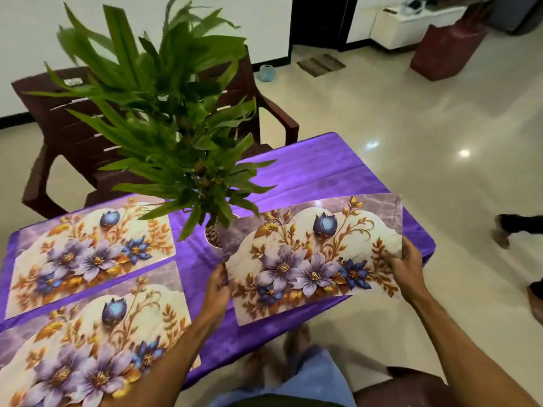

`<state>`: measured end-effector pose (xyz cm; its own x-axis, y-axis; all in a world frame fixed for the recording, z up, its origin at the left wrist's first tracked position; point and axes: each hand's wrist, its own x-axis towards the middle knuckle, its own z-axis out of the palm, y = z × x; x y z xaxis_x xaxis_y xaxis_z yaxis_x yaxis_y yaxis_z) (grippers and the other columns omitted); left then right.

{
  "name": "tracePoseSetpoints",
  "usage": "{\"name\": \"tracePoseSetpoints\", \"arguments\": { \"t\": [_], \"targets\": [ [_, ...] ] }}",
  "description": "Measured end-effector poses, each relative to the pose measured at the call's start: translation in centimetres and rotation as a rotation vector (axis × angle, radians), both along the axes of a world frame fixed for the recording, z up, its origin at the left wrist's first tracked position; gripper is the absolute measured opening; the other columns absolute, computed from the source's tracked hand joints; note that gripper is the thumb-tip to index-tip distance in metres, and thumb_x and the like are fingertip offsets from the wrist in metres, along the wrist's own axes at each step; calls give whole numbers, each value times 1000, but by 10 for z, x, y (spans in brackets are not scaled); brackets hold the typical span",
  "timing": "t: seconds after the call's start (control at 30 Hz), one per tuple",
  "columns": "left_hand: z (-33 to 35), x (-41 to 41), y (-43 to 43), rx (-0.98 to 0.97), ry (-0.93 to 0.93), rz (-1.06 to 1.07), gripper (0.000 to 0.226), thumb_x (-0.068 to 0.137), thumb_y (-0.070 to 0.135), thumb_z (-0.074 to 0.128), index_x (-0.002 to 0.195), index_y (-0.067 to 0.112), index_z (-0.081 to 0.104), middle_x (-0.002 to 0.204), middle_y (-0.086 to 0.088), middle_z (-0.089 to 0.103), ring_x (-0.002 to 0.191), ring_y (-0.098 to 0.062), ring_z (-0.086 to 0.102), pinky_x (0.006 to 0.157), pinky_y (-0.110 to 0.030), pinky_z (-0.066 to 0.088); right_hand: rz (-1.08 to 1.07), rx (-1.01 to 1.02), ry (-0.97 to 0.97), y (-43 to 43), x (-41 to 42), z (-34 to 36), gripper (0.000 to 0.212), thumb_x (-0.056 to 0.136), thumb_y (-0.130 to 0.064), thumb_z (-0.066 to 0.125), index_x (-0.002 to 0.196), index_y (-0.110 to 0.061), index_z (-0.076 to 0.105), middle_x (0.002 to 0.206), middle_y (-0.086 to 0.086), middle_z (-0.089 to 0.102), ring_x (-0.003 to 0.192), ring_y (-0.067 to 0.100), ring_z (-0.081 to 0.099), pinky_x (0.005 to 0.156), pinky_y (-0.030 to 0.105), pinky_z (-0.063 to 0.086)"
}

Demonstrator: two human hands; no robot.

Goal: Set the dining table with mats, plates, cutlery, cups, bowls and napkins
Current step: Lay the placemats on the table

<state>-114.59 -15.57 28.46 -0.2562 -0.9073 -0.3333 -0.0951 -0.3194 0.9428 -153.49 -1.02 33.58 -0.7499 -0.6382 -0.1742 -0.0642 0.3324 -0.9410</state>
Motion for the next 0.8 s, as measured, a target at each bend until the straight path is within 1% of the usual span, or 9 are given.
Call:
{"name": "tracePoseSetpoints", "arguments": {
  "t": [0.1,0.27,0.37,0.43,0.53,0.63,0.7,0.77,0.8],
  "targets": [
    [-7,-35,-1,31,0,25,61,79,-28,52,118,18,61,110,0,72,101,-21,66,80,-39,59,17,44,29,-8,-36,-10,46,92,-2,66,135,-13,54,125,10,66,110,28,66,85,51,59],
    [-14,-97,-4,87,-65,87,53,83,-23,51,118,16,58,106,0,72,93,-15,69,76,-35,59,94,131,137,-37,-102,-32,42,88,8,60,126,-9,59,115,9,68,105,30,67,78,34,57],
    [-24,-134,-7,123,-141,173,41,84,-22,50,107,12,57,99,-8,69,82,-19,67,59,-26,57,183,185,148,-58,-142,-50,44,87,5,65,127,-10,56,119,10,66,108,28,64,79,32,53],
    [-33,-151,-6,145,-190,211,34,85,-21,50,100,9,54,95,-17,67,74,-26,65,49,-29,55,213,220,166,-69,-159,-64,46,84,3,69,125,-10,55,116,5,64,108,29,63,83,34,50],
    [-54,-167,-2,158,-293,245,38,77,-19,58,106,6,56,102,-17,69,91,-39,68,64,-39,56,243,301,207,-81,-174,-81,45,80,-3,74,120,-12,56,108,2,64,104,31,64,83,38,50],
    [-64,-175,2,113,-512,268,57,71,-8,74,123,5,56,113,-19,68,106,-40,65,84,-48,54,284,366,254,-90,-176,-90,54,81,-2,71,131,-9,52,127,17,60,120,36,55,96,40,44],
    [-61,-178,6,17,-738,233,73,72,2,79,138,6,49,131,-21,58,121,-40,55,98,-50,47,348,438,447,-92,-173,-96,72,80,-4,74,144,-6,42,141,24,47,133,40,40,108,47,34],
    [-58,-179,12,-106,-914,147,80,76,8,79,147,9,42,146,-20,45,136,-39,41,109,-50,38,444,531,708,-91,-165,-99,83,80,-18,78,151,-11,35,148,23,41,136,43,34,109,55,33],
    [-59,-179,15,-194,-966,76,79,78,11,78,148,12,42,150,-18,42,139,-39,38,111,-50,36,515,554,770,-89,-158,-100,86,82,-28,78,154,-16,32,153,21,36,139,43,32,109,57,32]
  ]
}}
